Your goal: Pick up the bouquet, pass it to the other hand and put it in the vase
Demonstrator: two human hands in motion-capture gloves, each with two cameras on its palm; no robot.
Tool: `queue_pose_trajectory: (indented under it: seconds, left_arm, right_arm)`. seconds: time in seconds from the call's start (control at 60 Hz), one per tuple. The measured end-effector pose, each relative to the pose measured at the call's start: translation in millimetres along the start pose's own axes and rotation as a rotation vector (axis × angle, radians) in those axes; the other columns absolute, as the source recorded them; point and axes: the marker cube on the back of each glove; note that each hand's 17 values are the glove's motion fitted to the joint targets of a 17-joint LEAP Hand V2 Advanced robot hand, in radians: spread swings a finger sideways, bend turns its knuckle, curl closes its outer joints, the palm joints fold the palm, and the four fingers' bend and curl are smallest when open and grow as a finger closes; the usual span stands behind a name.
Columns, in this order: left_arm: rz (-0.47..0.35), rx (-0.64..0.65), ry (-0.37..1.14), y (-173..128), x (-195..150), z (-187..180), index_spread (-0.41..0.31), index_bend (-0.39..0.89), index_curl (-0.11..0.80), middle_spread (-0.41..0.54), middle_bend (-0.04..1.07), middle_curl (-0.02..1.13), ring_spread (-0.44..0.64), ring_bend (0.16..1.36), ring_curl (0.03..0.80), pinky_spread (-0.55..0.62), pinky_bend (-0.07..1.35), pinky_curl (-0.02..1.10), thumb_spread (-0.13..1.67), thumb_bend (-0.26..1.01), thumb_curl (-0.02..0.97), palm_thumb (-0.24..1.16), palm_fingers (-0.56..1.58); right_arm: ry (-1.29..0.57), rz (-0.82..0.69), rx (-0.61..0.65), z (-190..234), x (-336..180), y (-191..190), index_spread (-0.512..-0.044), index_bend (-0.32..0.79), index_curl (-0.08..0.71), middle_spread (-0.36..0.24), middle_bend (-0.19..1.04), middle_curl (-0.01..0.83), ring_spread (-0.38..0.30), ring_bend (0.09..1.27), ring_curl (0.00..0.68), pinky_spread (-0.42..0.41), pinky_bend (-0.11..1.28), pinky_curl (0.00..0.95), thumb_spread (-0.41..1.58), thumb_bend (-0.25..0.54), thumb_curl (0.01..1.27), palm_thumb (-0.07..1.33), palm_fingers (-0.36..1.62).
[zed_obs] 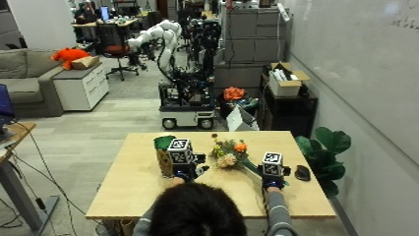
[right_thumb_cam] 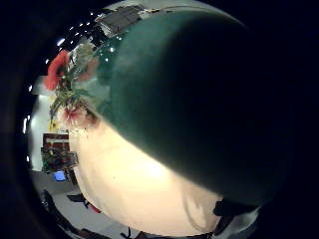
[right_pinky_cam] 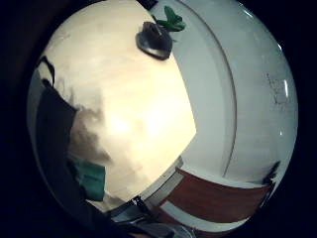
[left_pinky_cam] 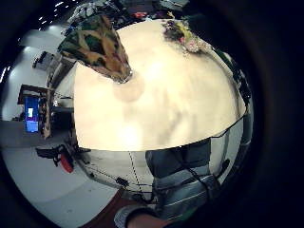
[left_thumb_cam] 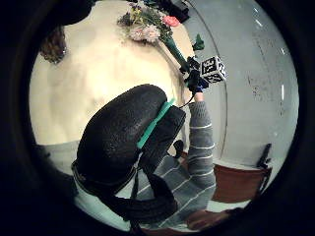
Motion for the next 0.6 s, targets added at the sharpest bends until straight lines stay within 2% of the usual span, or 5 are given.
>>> queue_pose_trajectory:
  seconds: [0.067, 0.2, 0.317, 0.467, 0.6]
  left_arm:
    - [-0.003, -0.023, 0.002, -9.1, -7.8, 9.0, -0.089, 0.20, 0.430, 0.043, 0.18, 0.36, 0.16, 0.33, 0.295, 0.27, 0.17, 0.28, 1.03, -0.02, 0.286, 0.04, 0.48]
    - [-0.004, -0.009, 0.028, -9.4, -11.3, 6.7, -0.090, 0.20, 0.437, 0.043, 0.17, 0.36, 0.16, 0.33, 0.295, 0.26, 0.16, 0.28, 1.03, -0.02, 0.286, 0.04, 0.48]
    - [-0.014, 0.025, 0.042, -0.5, -10.9, -6.9, -0.090, 0.20, 0.442, 0.047, 0.17, 0.35, 0.16, 0.33, 0.298, 0.26, 0.17, 0.27, 1.02, -0.03, 0.281, 0.01, 0.48]
    - [-0.030, 0.040, 0.030, -14.9, -16.6, -14.7, -0.090, 0.19, 0.443, 0.045, 0.18, 0.35, 0.16, 0.34, 0.301, 0.26, 0.17, 0.27, 1.02, -0.03, 0.277, 0.00, 0.48]
    - [0.003, 0.154, 0.168, -14.1, 0.4, -38.9, -0.089, 0.20, 0.445, 0.041, 0.18, 0.35, 0.16, 0.33, 0.302, 0.25, 0.16, 0.27, 1.02, -0.02, 0.282, 0.01, 0.50]
  right_arm:
    - [0.001, 0.035, 0.178, -11.4, -0.6, -15.0, -0.245, 0.23, 0.381, -0.177, 0.64, 0.520, -0.199, 0.85, 0.485, -0.230, 0.63, 0.435, 1.13, 0.069, 0.33, 0.84, 1.55]
    - [-0.151, 0.111, 0.247, -26.1, 0.2, -19.0, -0.231, 0.48, 0.480, -0.170, 0.78, 0.583, -0.195, 0.93, 0.544, -0.237, 0.67, 0.483, 1.07, -0.009, 0.32, 0.80, 1.53]
    - [-0.316, 0.157, 0.375, -47.0, 5.2, -40.1, -0.217, 0.58, 0.535, -0.157, 0.84, 0.613, -0.190, 0.99, 0.572, -0.231, 0.72, 0.514, 1.03, 0.016, 0.37, 0.90, 1.47]
    - [-0.507, 0.157, 0.291, -80.9, -2.1, -32.9, -0.205, 0.65, 0.568, -0.146, 0.88, 0.632, -0.181, 1.02, 0.590, -0.225, 0.76, 0.543, 0.99, 0.030, 0.44, 1.00, 1.43]
    - [-0.773, 0.096, 0.163, -98.4, -27.3, -27.6, -0.197, 0.66, 0.578, -0.141, 0.91, 0.639, -0.177, 1.05, 0.598, -0.221, 0.77, 0.559, 0.97, 0.004, 0.49, 1.02, 1.41]
